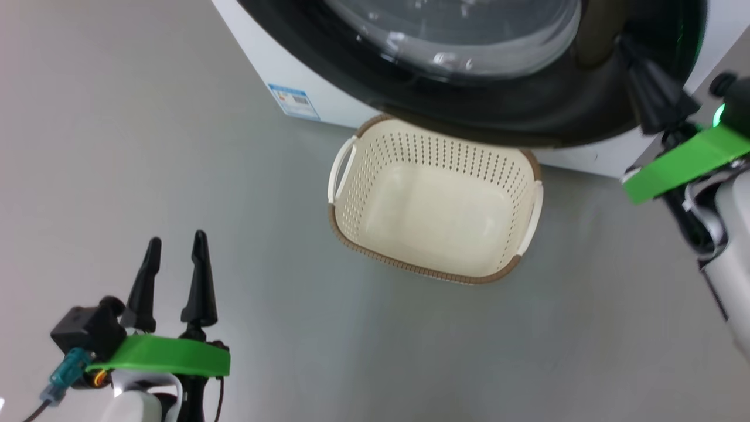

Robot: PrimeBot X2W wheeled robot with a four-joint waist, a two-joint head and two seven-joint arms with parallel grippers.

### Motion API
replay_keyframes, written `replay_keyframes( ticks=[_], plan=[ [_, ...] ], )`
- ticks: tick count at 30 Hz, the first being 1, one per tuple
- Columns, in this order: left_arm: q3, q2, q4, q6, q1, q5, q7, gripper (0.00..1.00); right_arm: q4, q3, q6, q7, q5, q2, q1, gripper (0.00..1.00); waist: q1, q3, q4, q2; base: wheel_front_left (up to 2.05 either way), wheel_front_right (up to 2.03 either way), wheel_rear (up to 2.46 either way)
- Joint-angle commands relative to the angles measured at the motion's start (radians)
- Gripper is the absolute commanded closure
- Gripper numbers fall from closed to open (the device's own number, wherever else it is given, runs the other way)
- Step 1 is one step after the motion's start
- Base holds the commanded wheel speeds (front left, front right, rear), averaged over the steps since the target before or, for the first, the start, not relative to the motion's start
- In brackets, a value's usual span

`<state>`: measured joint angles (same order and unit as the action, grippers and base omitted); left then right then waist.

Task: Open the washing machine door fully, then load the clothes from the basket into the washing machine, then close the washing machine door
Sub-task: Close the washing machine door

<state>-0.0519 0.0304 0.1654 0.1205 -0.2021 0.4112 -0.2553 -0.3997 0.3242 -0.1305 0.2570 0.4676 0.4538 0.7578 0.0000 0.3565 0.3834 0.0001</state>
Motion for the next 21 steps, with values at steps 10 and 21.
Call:
replay_keyframes(
  ticks=[10,21],
  plan=[
    [0.032,0.020,-0.024,0.001,-0.060,0.059,-0.006,0.00,-0.065,0.011,0.000,-0.020,-0.023,0.040,0.178,1.00,0.0000,0.083,0.016,-0.0001,0.00,0.00,0.00],
    [0.033,0.020,-0.019,0.003,-0.066,0.055,-0.006,0.00,-0.164,-0.022,0.000,-0.032,-0.043,0.025,0.253,1.00,0.0000,0.069,0.014,-0.0001,0.00,0.00,0.00]
  ],
)
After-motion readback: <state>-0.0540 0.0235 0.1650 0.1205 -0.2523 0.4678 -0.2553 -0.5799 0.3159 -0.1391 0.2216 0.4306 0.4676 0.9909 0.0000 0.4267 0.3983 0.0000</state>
